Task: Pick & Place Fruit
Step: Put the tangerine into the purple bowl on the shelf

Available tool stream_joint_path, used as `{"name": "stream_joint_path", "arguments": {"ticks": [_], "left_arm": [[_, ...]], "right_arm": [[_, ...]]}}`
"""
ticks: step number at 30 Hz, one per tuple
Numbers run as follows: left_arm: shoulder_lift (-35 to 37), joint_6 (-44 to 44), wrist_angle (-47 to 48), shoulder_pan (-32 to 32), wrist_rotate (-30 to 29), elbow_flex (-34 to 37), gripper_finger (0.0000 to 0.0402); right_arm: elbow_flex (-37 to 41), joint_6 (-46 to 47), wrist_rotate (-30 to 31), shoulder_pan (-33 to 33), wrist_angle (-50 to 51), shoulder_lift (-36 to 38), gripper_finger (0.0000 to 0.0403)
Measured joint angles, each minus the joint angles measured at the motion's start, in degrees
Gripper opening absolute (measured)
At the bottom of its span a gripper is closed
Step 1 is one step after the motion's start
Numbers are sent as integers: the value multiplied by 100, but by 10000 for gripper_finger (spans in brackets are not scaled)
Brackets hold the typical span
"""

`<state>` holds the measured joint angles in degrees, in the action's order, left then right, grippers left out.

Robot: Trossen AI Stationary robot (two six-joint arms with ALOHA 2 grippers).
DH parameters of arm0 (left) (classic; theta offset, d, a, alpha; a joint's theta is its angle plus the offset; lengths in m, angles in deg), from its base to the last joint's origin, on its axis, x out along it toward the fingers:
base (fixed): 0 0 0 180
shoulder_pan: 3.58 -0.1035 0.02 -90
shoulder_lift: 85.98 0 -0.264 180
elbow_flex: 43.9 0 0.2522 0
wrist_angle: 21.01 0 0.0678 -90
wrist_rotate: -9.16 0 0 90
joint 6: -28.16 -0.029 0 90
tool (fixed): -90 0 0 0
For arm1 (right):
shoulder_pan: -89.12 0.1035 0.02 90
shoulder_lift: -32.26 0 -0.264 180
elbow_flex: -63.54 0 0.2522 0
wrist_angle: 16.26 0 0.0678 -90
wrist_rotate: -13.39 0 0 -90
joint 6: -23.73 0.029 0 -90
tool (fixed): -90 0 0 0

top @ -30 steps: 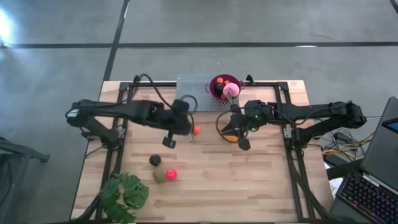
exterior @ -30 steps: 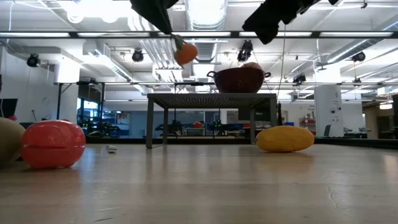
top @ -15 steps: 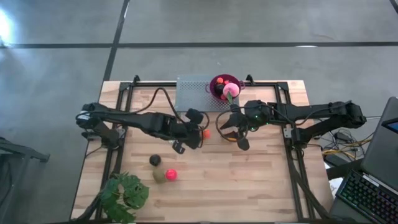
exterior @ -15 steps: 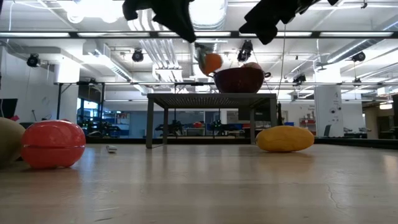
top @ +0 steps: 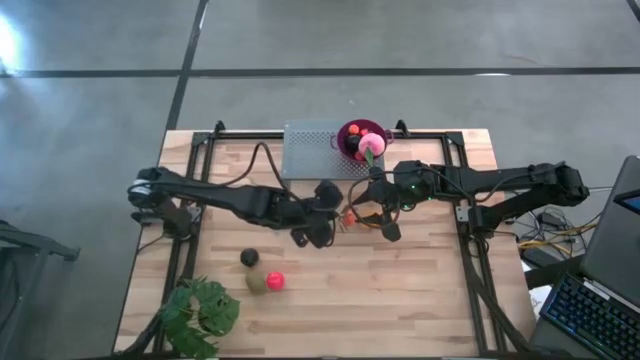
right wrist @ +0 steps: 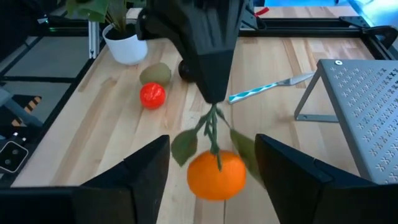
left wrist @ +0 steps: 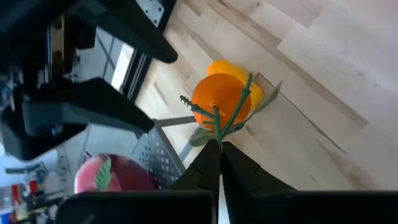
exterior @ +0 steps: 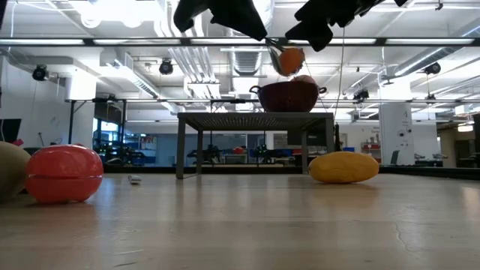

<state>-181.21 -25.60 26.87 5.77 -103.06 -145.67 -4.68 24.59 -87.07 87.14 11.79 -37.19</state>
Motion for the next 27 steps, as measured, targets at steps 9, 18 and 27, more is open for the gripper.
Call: {"name": "stream_joint_path", "arguments": {"ticks": [9, 18, 27], "left_arm": [[-58, -534, -543, 11, -195, 0, 3], [-54, -709, -775, 22, -356, 0, 3], [-52, -747, -805, 28, -588, -4, 3]], "right_arm": [[24, -67, -4, 0, 38, 0, 242], [24, -107, -2, -2, 40, 0, 205], [24, -148, 4, -2, 39, 2, 146]]}}
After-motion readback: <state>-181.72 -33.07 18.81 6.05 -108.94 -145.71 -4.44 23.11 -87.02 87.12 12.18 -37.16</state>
